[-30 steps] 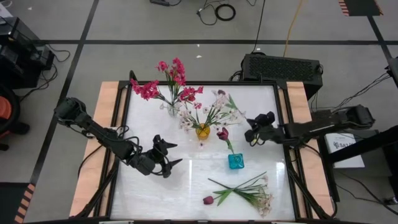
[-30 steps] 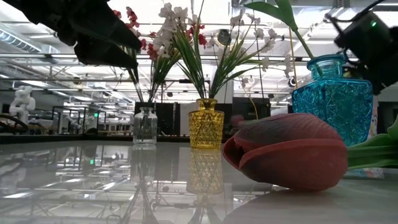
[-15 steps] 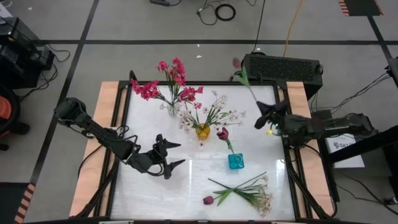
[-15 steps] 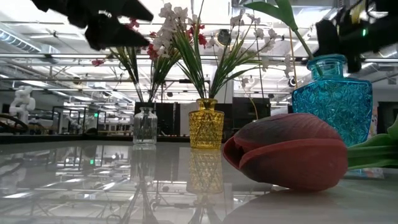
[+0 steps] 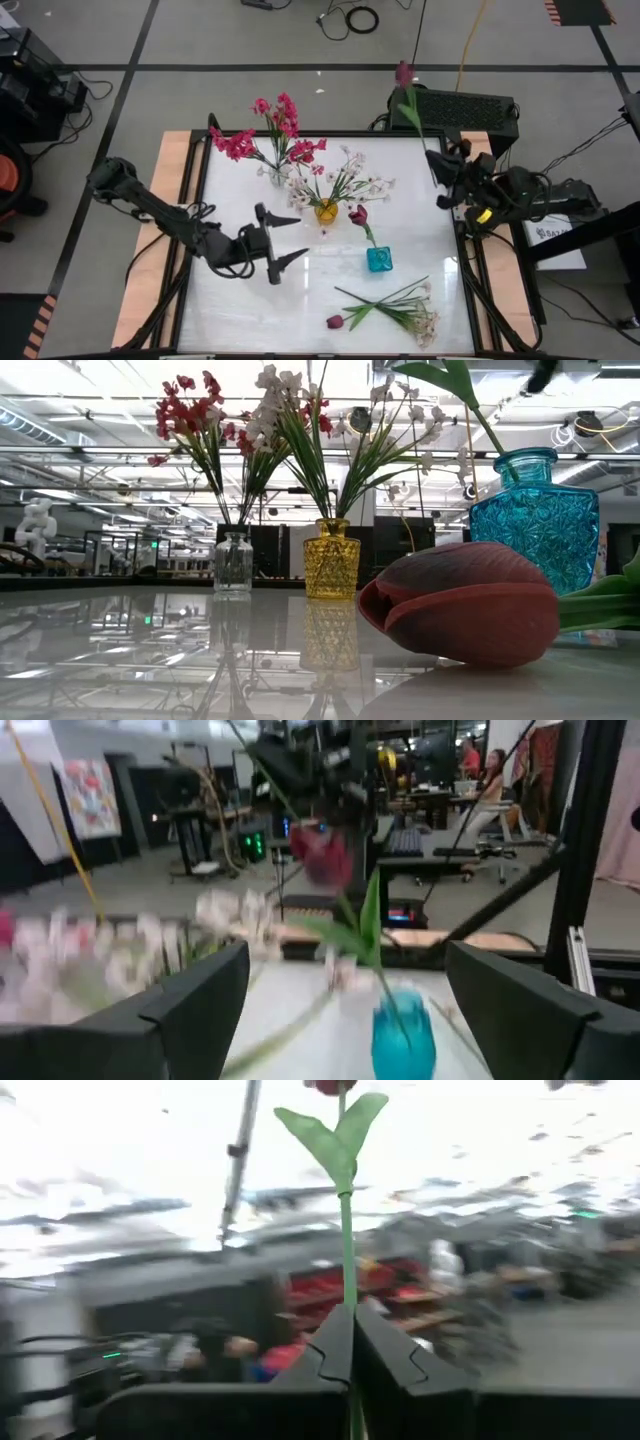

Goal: Sort flowers into vase by color
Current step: Put the top right red flower into the blue vase

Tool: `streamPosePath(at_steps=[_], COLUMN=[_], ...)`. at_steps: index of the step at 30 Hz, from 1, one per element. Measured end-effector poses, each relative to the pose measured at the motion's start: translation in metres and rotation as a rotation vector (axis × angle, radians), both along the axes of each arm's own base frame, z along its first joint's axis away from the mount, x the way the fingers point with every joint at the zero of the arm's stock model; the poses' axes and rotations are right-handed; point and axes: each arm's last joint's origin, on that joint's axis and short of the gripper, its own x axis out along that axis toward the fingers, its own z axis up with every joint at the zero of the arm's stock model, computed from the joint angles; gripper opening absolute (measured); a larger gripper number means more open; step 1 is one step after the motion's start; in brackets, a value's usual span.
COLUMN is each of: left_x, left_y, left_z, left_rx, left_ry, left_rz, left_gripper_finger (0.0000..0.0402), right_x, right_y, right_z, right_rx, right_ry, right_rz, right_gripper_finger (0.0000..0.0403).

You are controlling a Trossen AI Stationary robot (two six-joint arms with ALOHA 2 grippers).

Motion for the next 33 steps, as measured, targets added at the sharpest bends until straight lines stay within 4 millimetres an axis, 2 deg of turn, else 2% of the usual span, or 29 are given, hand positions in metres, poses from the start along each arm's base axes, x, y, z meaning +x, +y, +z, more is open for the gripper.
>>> streamPosePath(at_steps=[6,9,15,23,27,33], left_x=[0.013,0.018,0.028,0.061,0.077,0.098], left_y=[0.008,0.014,0.031,0.044,0.047,0.049], left_z=[0.039,0.05,0.059,0.06,0.062,0.062], left_rx=[0.015,0.011,-0.007,0.057,0.064,0.055], left_ry=[-0.045,-0.072,-0.109,-0.089,-0.095,-0.102], left_rz=[-0.013,-0.084,-0.143,-0.106,-0.125,-0.248], left_gripper_finger=[0.0343,0.0343,0.0343,0.0343,0.0343,0.0343], right_x=[0.026,0.04,0.071,0.112,0.125,0.132], right_y=[0.012,0.018,0.029,0.052,0.063,0.069], right_z=[0.007,0.007,0.01,0.028,0.028,0.029], right_rx=[-0.089,-0.129,-0.167,-0.239,-0.251,-0.249], right_ry=[-0.131,-0.209,-0.265,-0.244,-0.229,-0.226], right_rz=[0.127,0.155,0.171,0.228,0.263,0.282], right_gripper_finger=[0.0,0.0,0.0,0.0,0.0,0.0])
